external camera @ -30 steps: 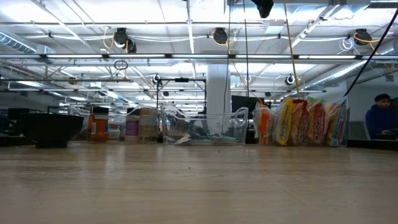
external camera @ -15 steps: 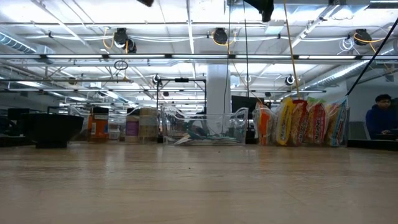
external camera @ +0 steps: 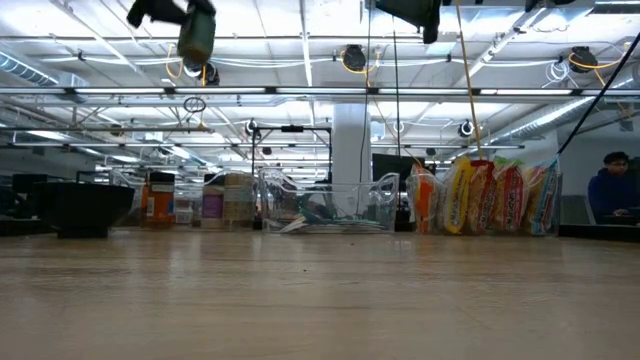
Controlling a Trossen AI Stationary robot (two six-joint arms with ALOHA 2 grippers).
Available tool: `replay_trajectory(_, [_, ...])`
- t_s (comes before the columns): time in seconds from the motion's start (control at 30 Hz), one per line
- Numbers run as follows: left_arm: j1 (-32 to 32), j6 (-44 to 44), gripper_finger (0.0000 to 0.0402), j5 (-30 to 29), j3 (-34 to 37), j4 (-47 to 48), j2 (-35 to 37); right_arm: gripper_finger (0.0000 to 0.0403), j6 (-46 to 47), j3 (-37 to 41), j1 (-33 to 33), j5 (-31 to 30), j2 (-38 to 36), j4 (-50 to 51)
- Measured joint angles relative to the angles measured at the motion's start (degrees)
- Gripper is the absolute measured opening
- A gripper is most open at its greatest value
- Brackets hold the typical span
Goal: Pick & Place Food Item
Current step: Put the green seasoning bottle into the left transparent bin
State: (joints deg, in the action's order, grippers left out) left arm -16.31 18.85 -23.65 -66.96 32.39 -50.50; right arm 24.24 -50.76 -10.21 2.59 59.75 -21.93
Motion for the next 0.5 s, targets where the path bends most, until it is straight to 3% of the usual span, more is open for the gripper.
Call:
replay_trajectory(0.3, [1.83, 7.70, 0.0202, -18.10, 16.94, -7.58, 2.84, 0.0320, 0.53, 0.00, -0.08, -7.36, 0.02, -0.06])
replay_trajectory(0.5, [1.87, 9.28, 0.0202, -21.66, 25.74, -21.74, -0.17, 0.0320, 0.46, 0.00, -0.01, -10.43, 0.32, 0.01])
